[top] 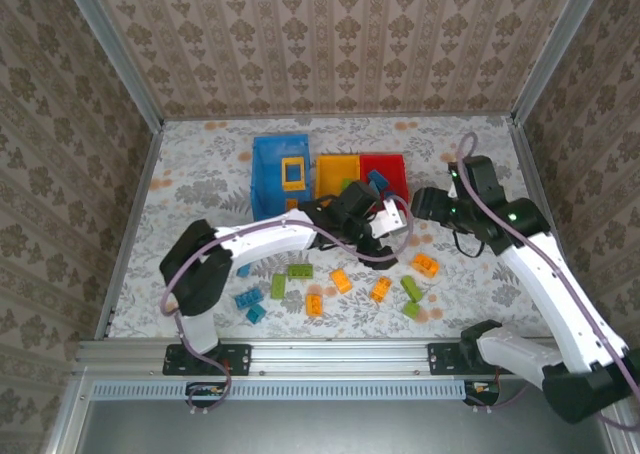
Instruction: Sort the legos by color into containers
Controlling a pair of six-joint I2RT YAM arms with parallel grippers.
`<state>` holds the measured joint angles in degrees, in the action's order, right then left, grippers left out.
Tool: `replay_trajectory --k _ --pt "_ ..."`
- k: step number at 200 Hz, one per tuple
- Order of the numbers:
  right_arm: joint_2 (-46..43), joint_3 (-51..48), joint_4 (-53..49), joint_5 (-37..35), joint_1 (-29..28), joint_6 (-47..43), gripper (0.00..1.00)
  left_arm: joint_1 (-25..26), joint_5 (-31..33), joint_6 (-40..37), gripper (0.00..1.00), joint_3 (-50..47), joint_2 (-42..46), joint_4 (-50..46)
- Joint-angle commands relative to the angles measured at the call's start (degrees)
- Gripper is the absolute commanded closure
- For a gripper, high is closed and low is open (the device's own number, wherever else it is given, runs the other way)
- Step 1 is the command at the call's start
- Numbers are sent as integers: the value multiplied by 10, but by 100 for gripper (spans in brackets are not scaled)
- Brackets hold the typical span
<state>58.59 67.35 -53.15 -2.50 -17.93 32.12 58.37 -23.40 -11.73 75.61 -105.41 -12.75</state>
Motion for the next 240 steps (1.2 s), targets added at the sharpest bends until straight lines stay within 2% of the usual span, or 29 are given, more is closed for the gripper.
replay_trajectory --k 1,40,71,106,161,240 --pt "-37 -9 -92 15 3 37 22 7 -32 -97 25 33 -48 77" --pt "-82 17 -173 26 4 46 18 17 -35 -105 17 85 -129 120" --pt "-91 33 -203 26 5 44 17 28 -35 -124 16 128 -172 104" --pt "-88 31 -199 30 7 43 16 41 -49 -151 17 167 -198 58" --pt "-88 25 -188 35 10 50 16 41 -80 -181 17 172 -193 13" --pt "-89 23 -189 44 12 51 16 45 -68 -196 17 223 -241 -21"
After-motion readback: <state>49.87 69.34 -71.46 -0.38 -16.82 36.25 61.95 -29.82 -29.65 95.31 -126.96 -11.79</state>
